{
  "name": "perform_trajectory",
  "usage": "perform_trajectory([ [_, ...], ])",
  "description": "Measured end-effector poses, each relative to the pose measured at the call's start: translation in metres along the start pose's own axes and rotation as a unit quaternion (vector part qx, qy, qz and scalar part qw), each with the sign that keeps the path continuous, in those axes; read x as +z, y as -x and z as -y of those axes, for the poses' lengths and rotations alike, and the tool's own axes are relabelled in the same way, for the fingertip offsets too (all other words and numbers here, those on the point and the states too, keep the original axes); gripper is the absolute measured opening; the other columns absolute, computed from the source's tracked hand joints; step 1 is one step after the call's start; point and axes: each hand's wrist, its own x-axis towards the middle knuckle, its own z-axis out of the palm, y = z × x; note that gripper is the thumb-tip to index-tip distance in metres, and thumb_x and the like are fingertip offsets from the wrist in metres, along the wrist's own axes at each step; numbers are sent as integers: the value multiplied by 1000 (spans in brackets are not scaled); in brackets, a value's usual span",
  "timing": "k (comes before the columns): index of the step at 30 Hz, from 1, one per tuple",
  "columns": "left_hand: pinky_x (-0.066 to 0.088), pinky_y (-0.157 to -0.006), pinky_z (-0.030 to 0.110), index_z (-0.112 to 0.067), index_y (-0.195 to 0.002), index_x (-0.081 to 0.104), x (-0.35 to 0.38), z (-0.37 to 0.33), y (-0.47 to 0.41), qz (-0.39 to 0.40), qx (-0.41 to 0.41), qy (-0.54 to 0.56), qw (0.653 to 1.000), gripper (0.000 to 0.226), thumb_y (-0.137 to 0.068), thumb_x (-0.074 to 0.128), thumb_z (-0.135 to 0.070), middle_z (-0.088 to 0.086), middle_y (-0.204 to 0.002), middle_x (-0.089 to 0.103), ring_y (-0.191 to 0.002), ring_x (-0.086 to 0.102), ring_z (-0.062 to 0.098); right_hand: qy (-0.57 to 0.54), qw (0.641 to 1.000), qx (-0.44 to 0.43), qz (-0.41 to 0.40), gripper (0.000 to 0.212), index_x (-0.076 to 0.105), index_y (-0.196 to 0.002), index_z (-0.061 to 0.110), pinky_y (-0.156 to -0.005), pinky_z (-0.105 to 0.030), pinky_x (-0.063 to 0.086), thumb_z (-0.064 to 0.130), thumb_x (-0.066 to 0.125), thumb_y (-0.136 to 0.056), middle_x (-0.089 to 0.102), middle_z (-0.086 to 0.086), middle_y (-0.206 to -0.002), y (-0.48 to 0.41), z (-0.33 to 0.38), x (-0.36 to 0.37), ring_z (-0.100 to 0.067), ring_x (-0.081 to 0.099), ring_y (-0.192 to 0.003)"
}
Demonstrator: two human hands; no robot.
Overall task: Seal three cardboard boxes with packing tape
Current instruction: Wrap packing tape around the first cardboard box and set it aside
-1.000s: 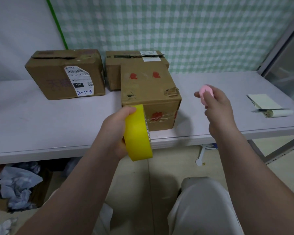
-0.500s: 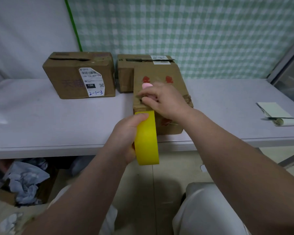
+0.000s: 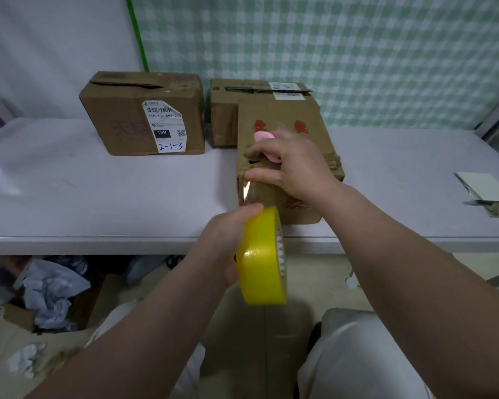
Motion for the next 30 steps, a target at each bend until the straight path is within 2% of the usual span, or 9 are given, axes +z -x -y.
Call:
perform_trajectory([
  [5,53,-80,45,-16,-116,56,3,2,-5,-34,44,-5,998,29,-89,64,-25,14,-109,62,-95,63,32,21,1000,4,-2,45,70,-113,25,-78,-34,47,52,71,-77,58,-4,-110,-1,0,2,-24,57,-101],
  [9,50,-93,52,-23,-93,58,2,1,-9,-61,72,-59,994,10,-89,65,-28,11,-108,60,-106,59,34,50,999,2,2,52,68,-116,23,-78,-32,45,54,72,-74,57,-5,-113,-1,1,4,-26,56,-104],
  [14,51,-89,46,-23,-89,57,1,-4,-17,-44,84,-93,991,6,-92,61,-26,9,-95,58,-96,60,32,93,996,-10,6,58,63,-122,22,-77,-34,44,53,73,-74,54,-5,-122,0,4,5,-27,55,-108],
  [16,52,-75,39,-20,-100,57,-1,-9,-17,-18,39,-65,997,10,-92,60,-25,11,-96,59,-86,60,28,102,994,-17,15,62,61,-125,22,-77,-35,45,53,74,-73,53,-5,-127,1,4,5,-27,55,-109],
  [18,54,-68,39,-16,-120,54,-5,-11,-19,4,-19,-32,999,34,-89,62,-30,16,-108,63,-88,64,31,111,993,-20,22,65,58,-128,23,-78,-36,45,54,73,-73,51,-4,-130,2,5,5,-27,54,-110],
  [22,55,-76,42,-14,-126,54,-9,-15,-20,35,-46,-37,998,42,-90,60,-34,19,-115,64,-95,65,33,126,992,-17,22,66,55,-129,25,-75,-33,43,55,72,-73,50,-4,-127,3,4,4,-26,54,-107],
  [25,56,-76,42,-11,-125,55,-13,-20,-16,71,-50,-48,995,40,-92,56,-33,19,-109,64,-86,66,31,125,992,-5,33,67,55,-130,26,-76,-32,42,56,72,-73,50,-4,-125,2,5,5,-25,53,-108],
  [28,58,-67,41,-5,-120,57,-15,-22,-11,98,-59,-34,993,35,-93,52,-28,21,-95,65,-72,67,31,47,996,55,59,60,58,-129,28,-84,-30,41,52,72,-76,53,-2,-126,-3,4,-2,-20,51,-112],
  [30,58,-64,42,-6,-112,59,-14,-21,-10,89,-55,-18,994,29,-93,53,-26,20,-83,67,-68,66,31,-103,988,107,42,38,62,-126,25,-85,-26,42,39,61,-92,59,-5,-125,-6,6,-16,-14,56,-105],
])
